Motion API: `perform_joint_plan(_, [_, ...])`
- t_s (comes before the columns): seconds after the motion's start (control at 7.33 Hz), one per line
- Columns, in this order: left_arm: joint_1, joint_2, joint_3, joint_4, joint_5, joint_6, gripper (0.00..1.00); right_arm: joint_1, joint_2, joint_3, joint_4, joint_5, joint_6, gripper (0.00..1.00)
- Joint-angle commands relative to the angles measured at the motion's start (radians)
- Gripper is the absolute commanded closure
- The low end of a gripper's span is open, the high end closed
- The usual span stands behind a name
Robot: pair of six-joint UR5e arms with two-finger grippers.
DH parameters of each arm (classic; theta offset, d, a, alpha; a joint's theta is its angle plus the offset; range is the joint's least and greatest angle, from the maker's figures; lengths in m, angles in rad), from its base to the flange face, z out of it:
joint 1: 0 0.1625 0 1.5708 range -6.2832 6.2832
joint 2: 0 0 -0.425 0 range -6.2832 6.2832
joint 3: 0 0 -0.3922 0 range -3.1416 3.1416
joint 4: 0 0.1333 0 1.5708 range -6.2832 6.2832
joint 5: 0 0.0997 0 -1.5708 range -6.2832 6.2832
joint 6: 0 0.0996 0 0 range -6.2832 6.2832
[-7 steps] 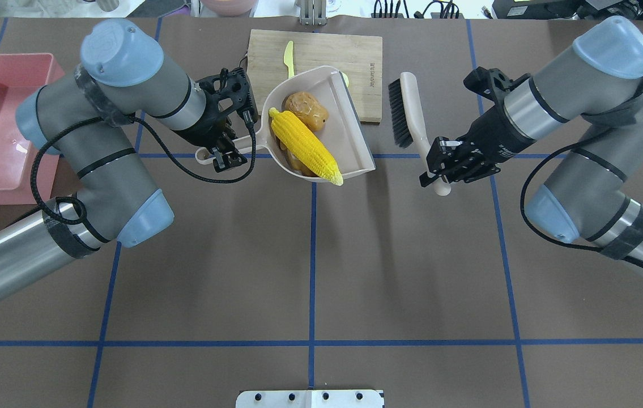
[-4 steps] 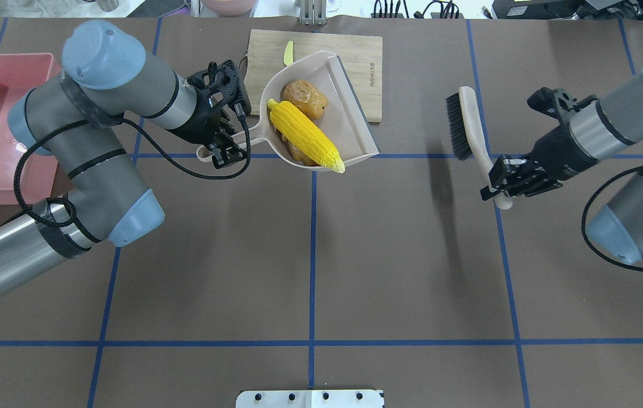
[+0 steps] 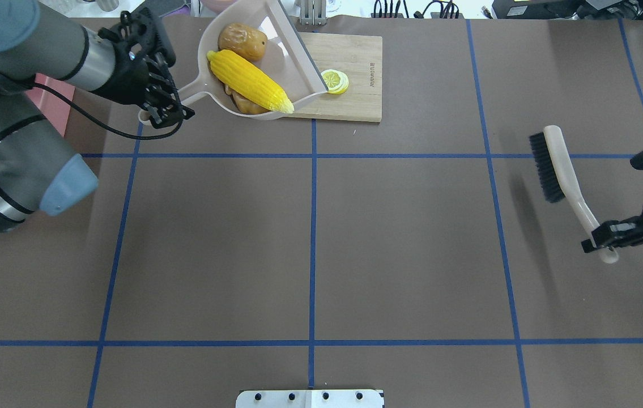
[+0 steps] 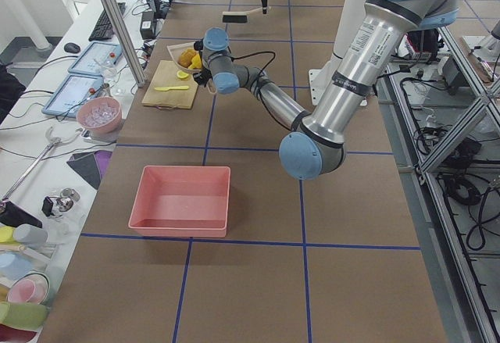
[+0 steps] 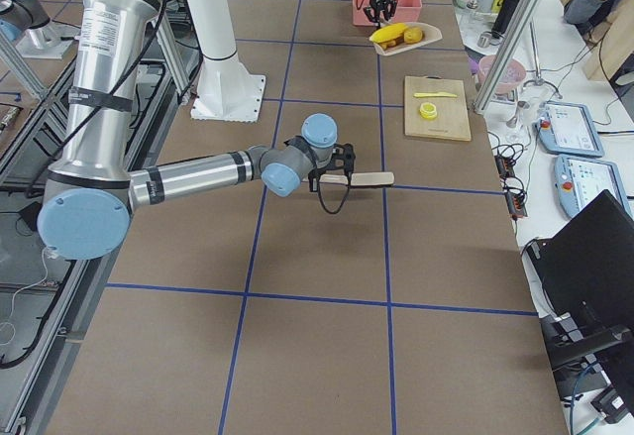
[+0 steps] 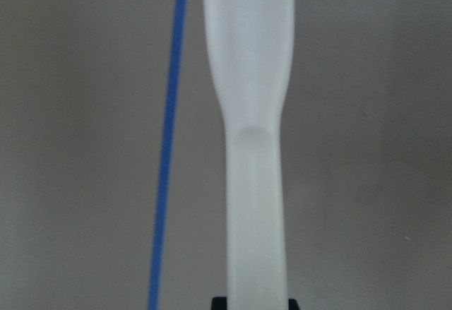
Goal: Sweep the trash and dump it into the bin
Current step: 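Lift the dustpan toward the pink bin with the left gripper while the right withdraws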
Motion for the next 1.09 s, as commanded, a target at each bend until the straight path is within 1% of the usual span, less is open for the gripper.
perform_joint_plan(0.0, [-0.124, 0.082, -0.124, 0.097, -0.066, 0.018, 1.0, -0.002, -0.1, -0.015, -0.002, -0.051, -0.09, 1.0])
perform_joint_plan(0.14, [-0.164, 0.137, -0.167, 0.122, -0.067, 0.095, 1.0, -0.002, -0.08, -0.067, -0.002, -0.086, -0.088, 1.0])
perform_joint_plan(0.27, [-0.196, 0.198, -0.201, 0.145, -0.068, 0.196, 1.0, -0.004, -0.055, -0.091, -0.009, -0.099, -0.082, 1.0])
perform_joint_plan(0.41, [-0.251, 0.247, -0.216, 0.147, -0.096, 0.223, 1.0, -0.002, -0.022, -0.122, -0.034, -0.1, -0.079, 1.0])
perform_joint_plan(0.55, [-0.313, 0.302, -0.236, 0.147, -0.12, 0.225, 1.0, 0.016, 0.011, -0.125, -0.076, -0.1, -0.081, 1.0])
perform_joint_plan(0.68, [-0.342, 0.371, -0.27, 0.142, -0.122, 0.225, 1.0, 0.018, 0.02, -0.127, -0.084, -0.1, -0.081, 1.0])
perform_joint_plan(0.82, [-0.364, 0.428, -0.276, 0.138, -0.149, 0.272, 1.0, 0.018, 0.022, -0.127, -0.091, -0.1, -0.079, 1.0])
perform_joint_plan(0.95, [-0.405, 0.486, -0.276, 0.145, -0.198, 0.367, 1.0, 0.018, 0.022, -0.127, -0.092, -0.1, -0.079, 1.0])
